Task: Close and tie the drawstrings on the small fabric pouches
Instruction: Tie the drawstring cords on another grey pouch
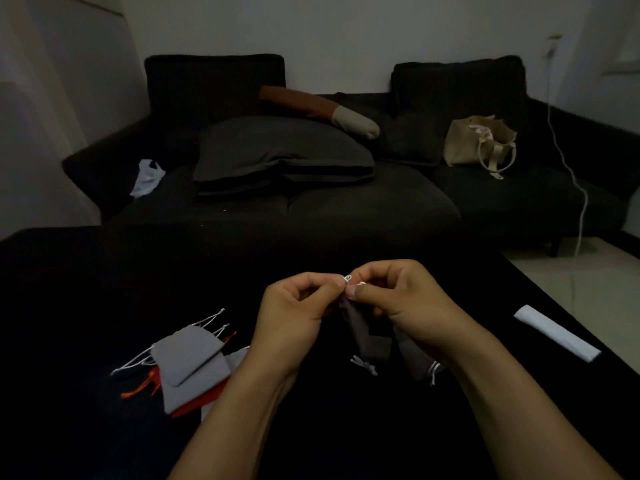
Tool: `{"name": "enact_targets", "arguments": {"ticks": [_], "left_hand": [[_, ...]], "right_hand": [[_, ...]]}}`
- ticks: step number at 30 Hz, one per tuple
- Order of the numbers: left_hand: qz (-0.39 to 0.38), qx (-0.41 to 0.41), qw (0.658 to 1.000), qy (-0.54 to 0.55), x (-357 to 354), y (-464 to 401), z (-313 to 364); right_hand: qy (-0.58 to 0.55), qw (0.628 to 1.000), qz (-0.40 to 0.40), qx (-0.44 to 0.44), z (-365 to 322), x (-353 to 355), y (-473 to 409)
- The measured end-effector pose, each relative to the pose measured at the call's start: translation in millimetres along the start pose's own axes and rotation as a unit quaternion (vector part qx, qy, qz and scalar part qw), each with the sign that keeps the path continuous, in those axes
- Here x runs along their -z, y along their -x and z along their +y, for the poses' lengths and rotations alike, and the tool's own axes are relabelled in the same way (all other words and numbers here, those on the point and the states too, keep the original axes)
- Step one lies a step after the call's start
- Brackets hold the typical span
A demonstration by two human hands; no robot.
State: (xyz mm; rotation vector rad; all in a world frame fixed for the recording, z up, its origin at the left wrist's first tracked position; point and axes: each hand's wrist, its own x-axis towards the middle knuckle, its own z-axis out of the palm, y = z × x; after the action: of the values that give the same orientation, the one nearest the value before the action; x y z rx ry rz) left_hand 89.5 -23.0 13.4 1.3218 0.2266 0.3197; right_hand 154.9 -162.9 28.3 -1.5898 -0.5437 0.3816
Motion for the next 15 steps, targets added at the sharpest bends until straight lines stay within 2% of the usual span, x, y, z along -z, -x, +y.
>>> {"name": "enact_targets", "arguments": {"ticks": [5,10,15], "left_hand": [[-0.046,0.038,0.996,0.059,7.5,1.8,7.6],[-0.046,0.054,0.995,0.074,7.4,1.6,8.0],[-0.037,0.024,0.999,0.018,10.0,-0.1,6.7]], "right_hand": [[-0.052,0.996,-0.065,-0.025,1.8,2.7,1.4],[-0.087,0.991,-0.092,-0.051,4.4,0.3,-0.3],[-0.08,0.992,-0.084,-0.05,3.5,0.7,0.5]]}}
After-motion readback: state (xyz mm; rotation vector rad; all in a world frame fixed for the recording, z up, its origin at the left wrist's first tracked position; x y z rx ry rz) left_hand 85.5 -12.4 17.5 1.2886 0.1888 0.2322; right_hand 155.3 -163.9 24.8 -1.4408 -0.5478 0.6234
